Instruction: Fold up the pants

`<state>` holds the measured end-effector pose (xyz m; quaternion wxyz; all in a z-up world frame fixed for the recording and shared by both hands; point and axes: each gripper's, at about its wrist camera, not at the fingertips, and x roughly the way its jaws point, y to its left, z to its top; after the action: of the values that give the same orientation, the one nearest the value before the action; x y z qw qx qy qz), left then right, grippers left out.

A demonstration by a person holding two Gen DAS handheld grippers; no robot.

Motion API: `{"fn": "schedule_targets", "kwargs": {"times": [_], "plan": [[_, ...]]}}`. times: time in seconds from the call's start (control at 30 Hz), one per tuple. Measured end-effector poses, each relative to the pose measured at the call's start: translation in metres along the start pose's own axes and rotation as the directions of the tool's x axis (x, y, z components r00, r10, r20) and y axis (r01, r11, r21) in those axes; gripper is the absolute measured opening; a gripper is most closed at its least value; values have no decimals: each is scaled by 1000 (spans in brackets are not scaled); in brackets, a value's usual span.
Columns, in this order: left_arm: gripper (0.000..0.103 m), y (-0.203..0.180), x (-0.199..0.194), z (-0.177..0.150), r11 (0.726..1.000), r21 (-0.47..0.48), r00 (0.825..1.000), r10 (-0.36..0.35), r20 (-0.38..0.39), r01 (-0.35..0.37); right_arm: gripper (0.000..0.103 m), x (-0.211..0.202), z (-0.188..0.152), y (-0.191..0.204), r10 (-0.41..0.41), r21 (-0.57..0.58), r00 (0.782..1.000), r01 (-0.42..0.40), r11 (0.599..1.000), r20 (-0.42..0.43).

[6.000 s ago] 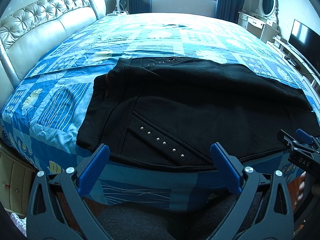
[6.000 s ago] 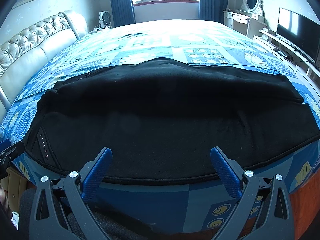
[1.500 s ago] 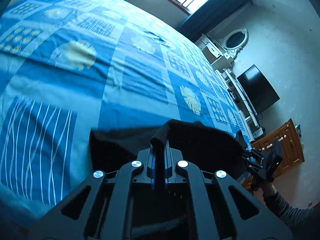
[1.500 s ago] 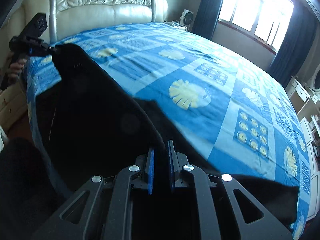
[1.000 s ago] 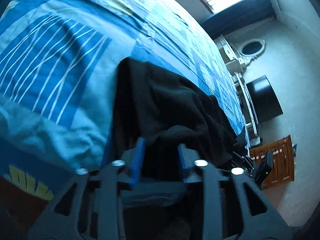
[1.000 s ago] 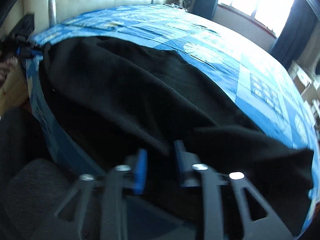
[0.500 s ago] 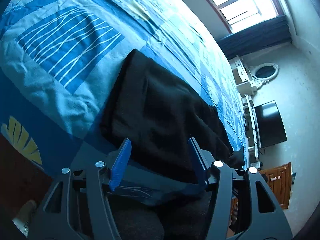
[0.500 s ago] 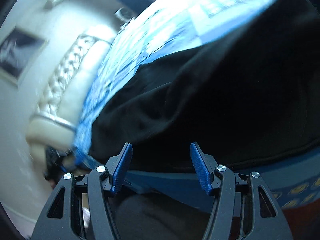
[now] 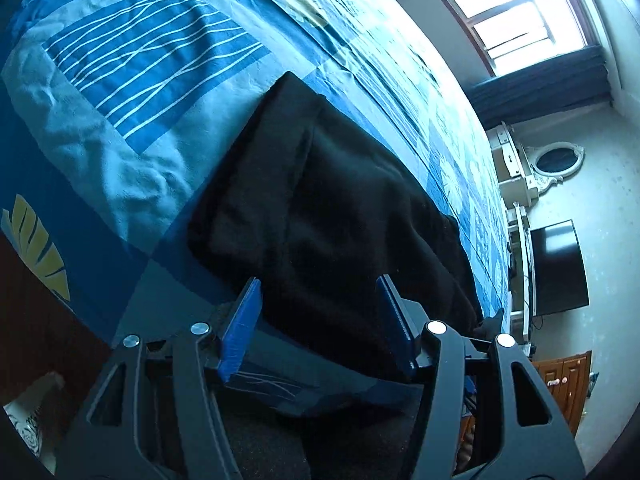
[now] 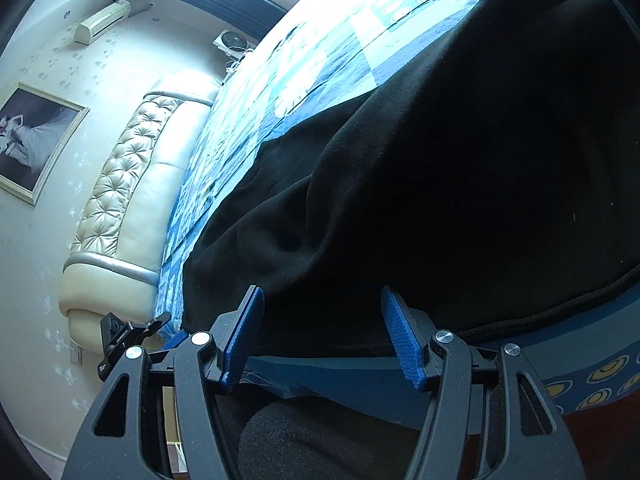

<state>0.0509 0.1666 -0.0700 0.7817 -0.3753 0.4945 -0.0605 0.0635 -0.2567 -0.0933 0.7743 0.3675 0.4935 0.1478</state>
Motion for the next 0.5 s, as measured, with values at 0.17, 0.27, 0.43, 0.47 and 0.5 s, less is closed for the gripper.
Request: {"fn": "schedule_targets", "kwargs": {"times": [0.17,0.27,0.43,0.47,0.5], "plan": [[57,3,0,-9,999,-51,1000,-12,7,12,61,0,0,-2,3,-3,1000,-3,1000,-1],[57,4,1,-9,998,-63,1000,-9,22,10,61,1,0,-2,3,-1,1000,-3,1000,0],[57,13,5,-13,993,-121,999,-8,32,12,62,-1,0,-2,6,2,1000,-6,1000,2],[57,13,5,-13,992,-122,999,-4,35,8,62,-1,0,-2,8,6,1000,-8,1000,2],[57,13,4,-13,992,-125,999,0,39,5,62,-1,0,-2,9,8,1000,-9,1000,2]]}}
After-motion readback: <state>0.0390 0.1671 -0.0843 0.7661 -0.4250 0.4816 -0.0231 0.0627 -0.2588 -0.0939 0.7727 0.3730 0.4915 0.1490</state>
